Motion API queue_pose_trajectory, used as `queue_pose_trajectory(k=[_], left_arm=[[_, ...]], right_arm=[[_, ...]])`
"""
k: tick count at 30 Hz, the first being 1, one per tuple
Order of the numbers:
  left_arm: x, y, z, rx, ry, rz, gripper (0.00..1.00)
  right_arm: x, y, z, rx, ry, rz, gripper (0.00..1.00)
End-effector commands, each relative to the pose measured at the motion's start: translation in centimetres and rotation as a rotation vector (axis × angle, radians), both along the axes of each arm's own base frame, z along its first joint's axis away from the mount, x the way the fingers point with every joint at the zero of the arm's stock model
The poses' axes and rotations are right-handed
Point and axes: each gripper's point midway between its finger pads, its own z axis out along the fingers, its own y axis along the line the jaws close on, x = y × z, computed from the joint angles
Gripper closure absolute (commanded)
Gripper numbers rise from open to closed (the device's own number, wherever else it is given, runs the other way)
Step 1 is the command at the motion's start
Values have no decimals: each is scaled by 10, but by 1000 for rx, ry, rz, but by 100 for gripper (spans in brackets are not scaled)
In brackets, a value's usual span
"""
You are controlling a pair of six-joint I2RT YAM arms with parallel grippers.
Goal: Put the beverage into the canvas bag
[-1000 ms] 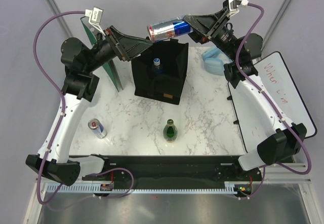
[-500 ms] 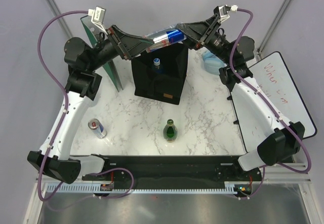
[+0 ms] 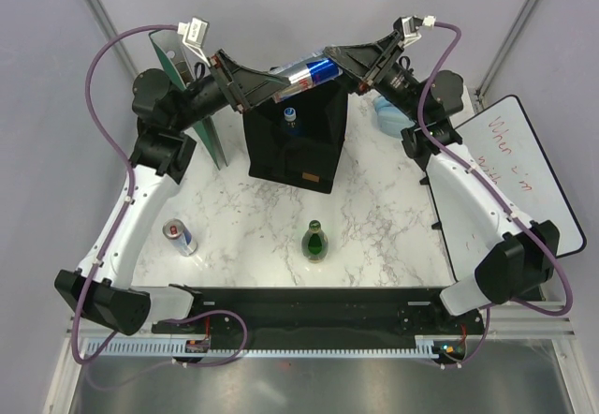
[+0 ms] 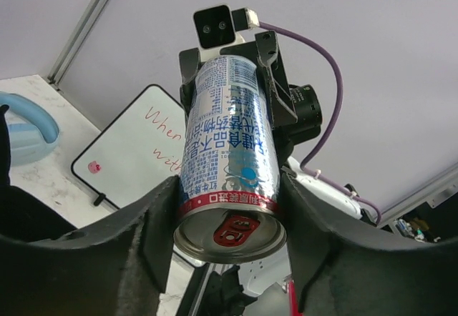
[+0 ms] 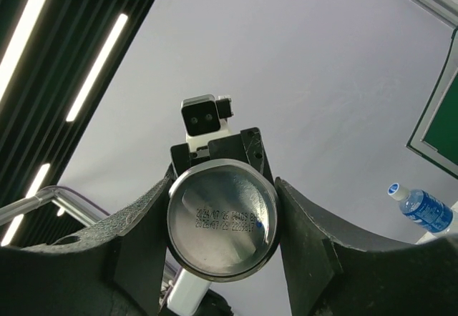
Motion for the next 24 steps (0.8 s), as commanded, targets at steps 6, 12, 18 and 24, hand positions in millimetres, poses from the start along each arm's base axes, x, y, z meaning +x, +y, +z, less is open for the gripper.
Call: queue_pose_trajectory(k=[6, 12, 18, 24], left_arm=[[-11, -6, -8, 3, 34, -50, 18], [-1, -7, -18, 35, 71, -23, 98], [32, 16, -27, 199, 66, 155, 98], [84, 34, -53, 454, 105, 307, 98]], right_arm=[[-12, 0, 19, 80, -98, 9, 100], [-11, 1, 13, 58, -99, -4, 100], [13, -12, -22, -141, -31, -168, 19], [20, -55, -79, -423, 33, -418, 2]])
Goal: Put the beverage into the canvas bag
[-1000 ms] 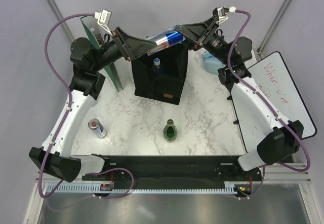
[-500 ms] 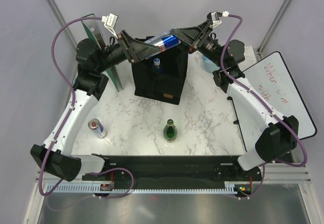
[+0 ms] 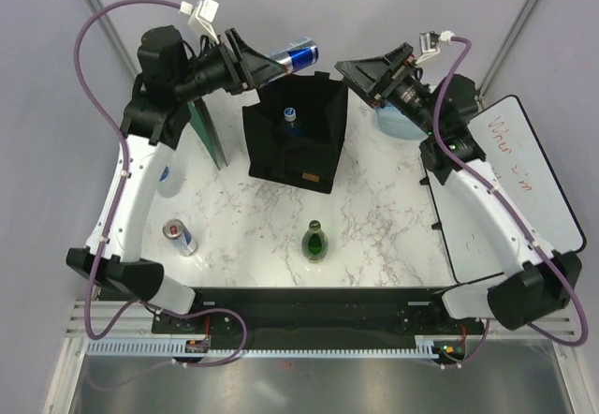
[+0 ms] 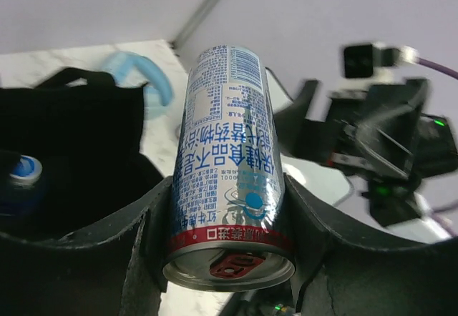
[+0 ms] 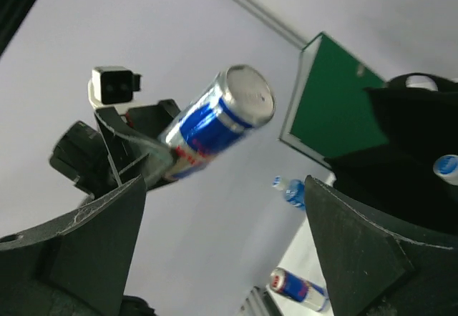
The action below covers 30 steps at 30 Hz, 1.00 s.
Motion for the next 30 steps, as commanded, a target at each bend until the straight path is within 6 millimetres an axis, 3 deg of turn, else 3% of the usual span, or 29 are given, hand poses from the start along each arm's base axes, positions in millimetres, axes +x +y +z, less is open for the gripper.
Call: queue_pose_trajectory(k=[1, 2, 3, 5, 6, 7, 9, 10, 12, 14, 18, 22, 24, 30], left_arm=[[37, 20, -16, 228, -45, 121, 98], [44, 24, -22, 265, -45, 138, 98], [55, 23, -43, 304, 14, 141, 98], [64, 27, -47, 367, 5, 186, 98], [65, 29, -57, 405, 32, 197, 98], [71, 27, -60, 433, 29, 208, 98], [69, 25, -63, 502, 18, 229, 98], [78, 22, -76, 540, 39, 241, 98], [74, 11, -79, 585, 25, 229, 98], [76, 6, -96, 659, 44, 241, 98], [83, 13, -124, 765, 87, 269, 98], [90, 34, -144, 888, 125, 351, 98], [89, 38, -153, 931, 141, 359, 98], [97, 50, -165, 1025, 152, 415, 98]], right_arm=[[3, -34, -40, -277, 0, -220, 2], [5, -37, -53, -329, 27, -238, 2], [8, -42, -76, -398, 91, -252, 3], [14, -51, -91, -518, 82, -311, 4], [15, -55, -116, -610, 146, -313, 5], [15, -52, -110, -676, 106, -321, 5], [20, -51, -123, -781, 152, -343, 5], [20, -49, -126, -809, 157, -342, 6], [24, -46, -140, -893, 182, -358, 7], [27, -43, -149, -948, 185, -372, 7], [33, -15, -169, -1006, 176, -330, 13], [43, -11, -192, -1112, 213, -349, 21], [43, -8, -203, -1143, 221, -339, 30], [46, -10, -213, -1160, 228, -369, 69]])
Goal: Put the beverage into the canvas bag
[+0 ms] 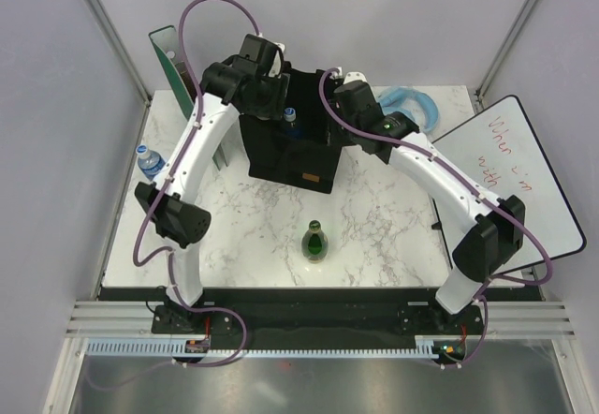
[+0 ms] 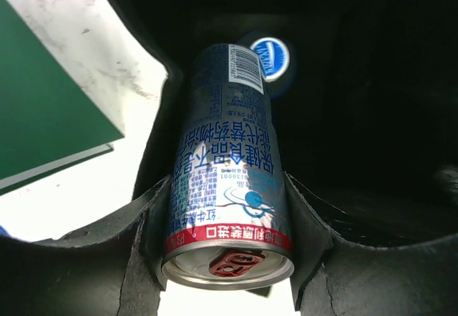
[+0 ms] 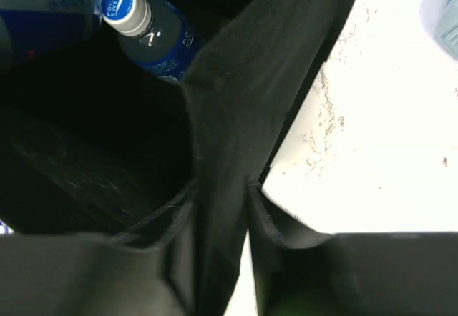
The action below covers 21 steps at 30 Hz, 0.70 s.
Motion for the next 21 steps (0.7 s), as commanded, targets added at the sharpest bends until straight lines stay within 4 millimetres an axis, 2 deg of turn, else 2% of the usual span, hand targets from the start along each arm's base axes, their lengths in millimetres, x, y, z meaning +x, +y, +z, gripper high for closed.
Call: queue_pose_trajectory(k=[1, 4, 5, 7, 8, 9, 11, 12, 15, 21], left_arm=[[18, 13, 18, 85, -103, 32, 98], [24, 8, 5, 84, -78, 31, 98], [26, 5, 1, 80, -72, 25, 98], [31, 2, -3, 83, -71, 24, 98], [36, 1, -12, 91, -60, 26, 98], [38, 0, -15, 95, -60, 27, 98], [45, -2, -29, 110, -38, 27, 98], [46, -4, -33, 109, -31, 24, 98], [49, -9, -47, 103, 0, 22, 98], [53, -10, -67, 129, 34, 25, 98]], right_arm=[[5, -8, 14, -10, -58, -36, 80], [4, -4, 14, 16, -64, -23, 92], [4, 2, 21, 50, -82, -3, 93], [0, 7, 18, 81, -79, 23, 100], [-2, 15, 25, 130, -92, 46, 100], [-5, 18, 19, 138, -80, 57, 100], [-7, 23, 22, 175, -89, 76, 100], [-9, 24, 18, 176, -81, 85, 100], [-10, 26, 13, 184, -77, 93, 100], [-13, 27, 19, 205, -99, 105, 100]])
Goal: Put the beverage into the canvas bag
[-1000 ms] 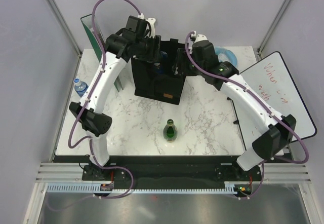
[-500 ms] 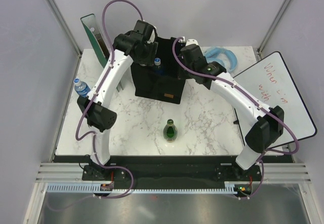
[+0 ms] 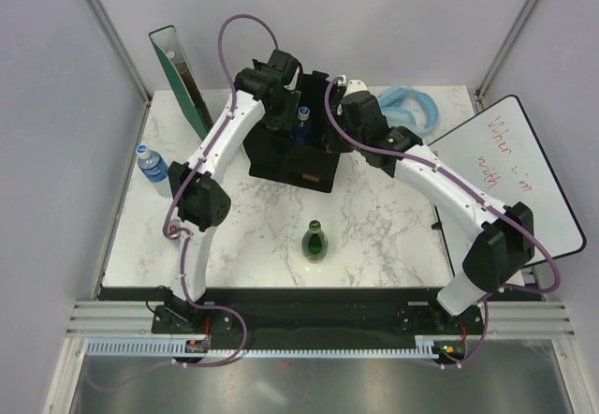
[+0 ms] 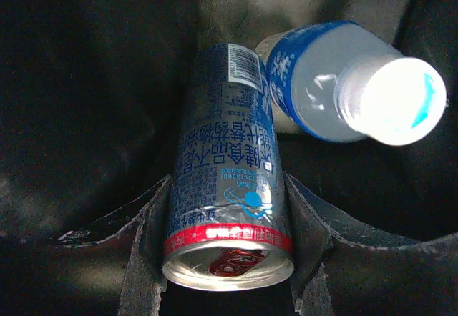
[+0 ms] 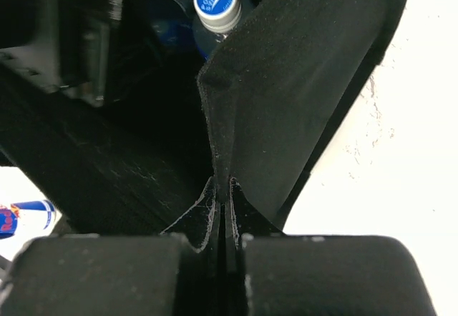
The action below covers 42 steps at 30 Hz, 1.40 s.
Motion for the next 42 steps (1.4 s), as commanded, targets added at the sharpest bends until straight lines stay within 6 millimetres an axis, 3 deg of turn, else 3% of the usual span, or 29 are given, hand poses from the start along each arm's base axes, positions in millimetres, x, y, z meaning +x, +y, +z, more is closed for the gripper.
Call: queue_pose_trajectory(k=[1, 7, 8, 9, 12, 27, 32, 35, 36, 39, 42], left_arm=[[19, -5, 14, -11, -85, -13, 98], [22, -6, -16, 22, -30, -22, 94], [22, -5, -19, 30, -25, -21, 90], [22, -6, -19, 29, -25, -20, 78], [22, -6, -24, 32, -16, -23, 62], [19, -1, -37, 71, 10, -28, 43], [18, 1, -11, 50, -43, -23, 36], [17, 1, 10, 31, -82, -24, 31], [16, 2, 13, 28, -87, -26, 30], [11, 5, 27, 21, -109, -19, 25], [5, 7, 40, 8, -128, -8, 23]], right_arm=[[-1, 7, 24, 76, -65, 22, 100], [1, 10, 21, 78, -62, 25, 100], [1, 10, 22, 82, -66, 27, 100], [1, 11, 21, 83, -65, 30, 100], [1, 11, 23, 83, -76, 35, 96], [3, 12, 27, 89, -90, 35, 93], [4, 11, 28, 85, -96, 28, 91], [4, 10, 29, 85, -99, 23, 80], [5, 9, 30, 88, -99, 17, 71], [5, 9, 31, 92, -98, 12, 57], [6, 7, 34, 94, -103, 2, 54]])
